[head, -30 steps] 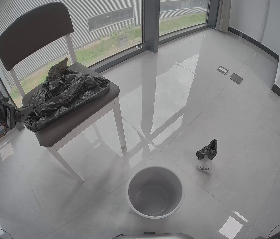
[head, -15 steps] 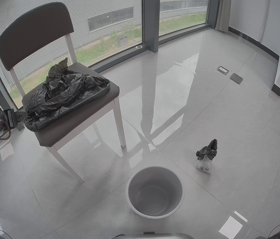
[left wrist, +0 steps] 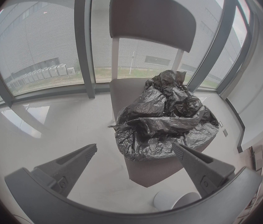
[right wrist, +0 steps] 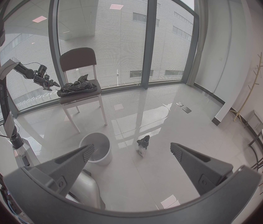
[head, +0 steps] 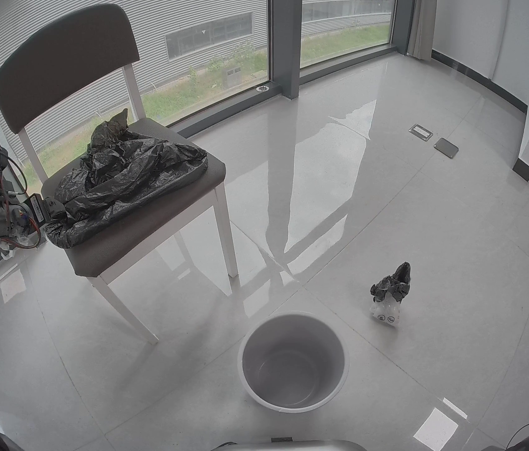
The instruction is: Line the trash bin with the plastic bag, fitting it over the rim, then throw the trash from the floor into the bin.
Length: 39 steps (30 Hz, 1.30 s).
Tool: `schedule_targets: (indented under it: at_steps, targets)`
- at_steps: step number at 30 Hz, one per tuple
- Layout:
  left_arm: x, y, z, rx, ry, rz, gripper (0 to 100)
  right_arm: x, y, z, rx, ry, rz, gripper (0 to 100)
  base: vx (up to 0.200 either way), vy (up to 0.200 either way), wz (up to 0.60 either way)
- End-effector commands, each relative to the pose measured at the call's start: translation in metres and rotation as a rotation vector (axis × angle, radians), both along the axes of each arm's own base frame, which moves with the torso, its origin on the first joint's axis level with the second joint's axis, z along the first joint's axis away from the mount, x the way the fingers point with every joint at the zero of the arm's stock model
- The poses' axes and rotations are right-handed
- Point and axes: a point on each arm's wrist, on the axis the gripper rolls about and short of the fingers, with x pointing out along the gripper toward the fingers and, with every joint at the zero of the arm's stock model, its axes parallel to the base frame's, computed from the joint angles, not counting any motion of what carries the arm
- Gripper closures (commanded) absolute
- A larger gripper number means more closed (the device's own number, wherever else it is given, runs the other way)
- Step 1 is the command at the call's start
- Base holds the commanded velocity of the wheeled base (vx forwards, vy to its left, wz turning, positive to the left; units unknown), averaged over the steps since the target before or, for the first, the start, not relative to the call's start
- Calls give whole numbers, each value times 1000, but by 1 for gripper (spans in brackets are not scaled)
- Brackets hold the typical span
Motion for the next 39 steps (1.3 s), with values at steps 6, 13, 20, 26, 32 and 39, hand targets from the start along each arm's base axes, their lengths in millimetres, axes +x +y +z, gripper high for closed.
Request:
schedule_targets:
  at_steps: [6,13,20,26,32,39]
  targets:
    - [38,9,-17,-85,17,57,0,-3,0,8,2,-36,-3,0,0,0,0]
    - [44,10,-22,-93,28,60,0,-4,0,13,13,-49,-13,0,0,0,0]
    - [49,12,-33,-101,58,63,0,-4,0,14,13,-55,-20,0,0,0,0]
    - [53,13,-40,-103,64,65,0,-3,0,16,13,-57,-24,0,0,0,0]
    - [54,15,-41,-108,52,74,100,-4,0,18,12,-64,-24,0,0,0,0]
    - [57,15,-43,-123,52,83,100,-4,0,21,12,-73,-24,0,0,0,0]
